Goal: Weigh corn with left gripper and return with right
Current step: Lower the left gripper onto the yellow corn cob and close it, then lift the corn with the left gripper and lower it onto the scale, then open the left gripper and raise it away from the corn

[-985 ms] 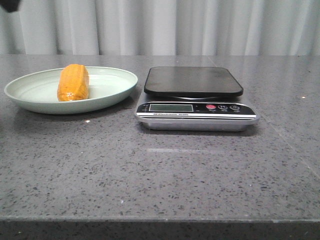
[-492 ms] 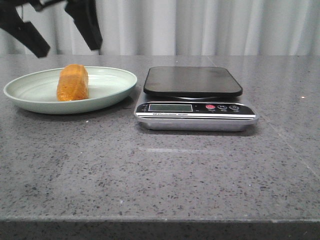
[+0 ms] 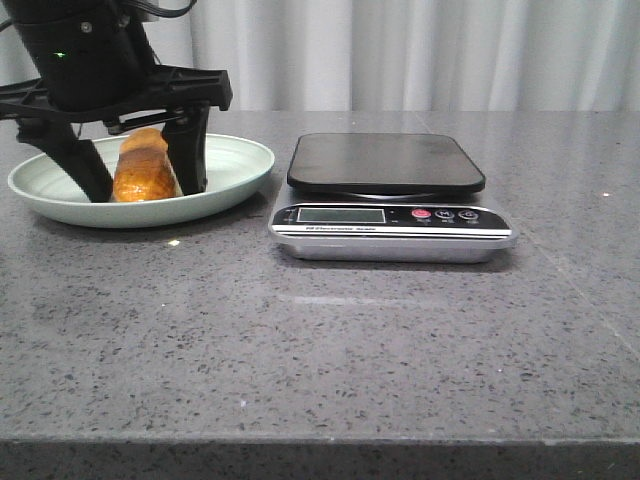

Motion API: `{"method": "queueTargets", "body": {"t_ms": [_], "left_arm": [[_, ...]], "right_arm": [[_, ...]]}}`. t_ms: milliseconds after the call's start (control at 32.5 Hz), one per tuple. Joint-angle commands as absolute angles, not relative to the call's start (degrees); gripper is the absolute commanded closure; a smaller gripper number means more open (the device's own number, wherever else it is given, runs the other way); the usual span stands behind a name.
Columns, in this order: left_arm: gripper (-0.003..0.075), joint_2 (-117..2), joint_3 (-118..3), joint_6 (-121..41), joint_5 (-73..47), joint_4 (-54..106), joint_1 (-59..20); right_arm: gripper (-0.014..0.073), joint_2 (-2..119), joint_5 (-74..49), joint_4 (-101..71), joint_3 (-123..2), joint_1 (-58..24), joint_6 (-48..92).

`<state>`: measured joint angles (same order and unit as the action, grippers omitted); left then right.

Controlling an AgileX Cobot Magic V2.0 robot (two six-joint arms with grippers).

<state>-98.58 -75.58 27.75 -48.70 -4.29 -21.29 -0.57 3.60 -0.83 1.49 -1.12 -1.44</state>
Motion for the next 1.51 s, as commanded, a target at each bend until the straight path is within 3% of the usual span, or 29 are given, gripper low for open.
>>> {"method": "queueTargets", "body": {"t_ms": [0,92,185,677,831,1354,1477], "left_arm": [[0.0454,-97.3,-78.2,28.8,-48.5,-3.0,-21.7],[0.0609,-97.3,-81.3,28.2,-49.9,-3.0,-21.9],[0.0573,-97.3,-85.6,27.8,-51.3,-3.0,-23.0],[0.0567,-101.8,-100.3,24.2,-52.5,-2.1,-33.6],[0.0514,-105.3,-102.8,24.2,-55.1,-2.2,-34.9],[0.0157,-108.5,-103.9,24.2,-55.4,-1.6,-36.7],[0.0155,-108.4,-103.9,24.2,-55.4,-2.0,-36.7]], "right_arm": [[0.0421,-1.6,8.3,-1.0,1.1,-1.3,-1.2],[0.0421,-1.6,8.3,-1.0,1.1,-1.3,-1.2],[0.0421,-1.6,8.3,-1.0,1.1,-1.3,-1.2],[0.0421,-1.6,8.3,-1.0,1.1,-1.5,-1.2],[0.0421,-1.6,8.3,-1.0,1.1,-1.5,-1.2],[0.0421,-1.6,8.3,-1.0,1.1,-1.5,-1.2],[0.0421,-1.6,8.3,-1.0,1.1,-1.5,-1.2]]}}
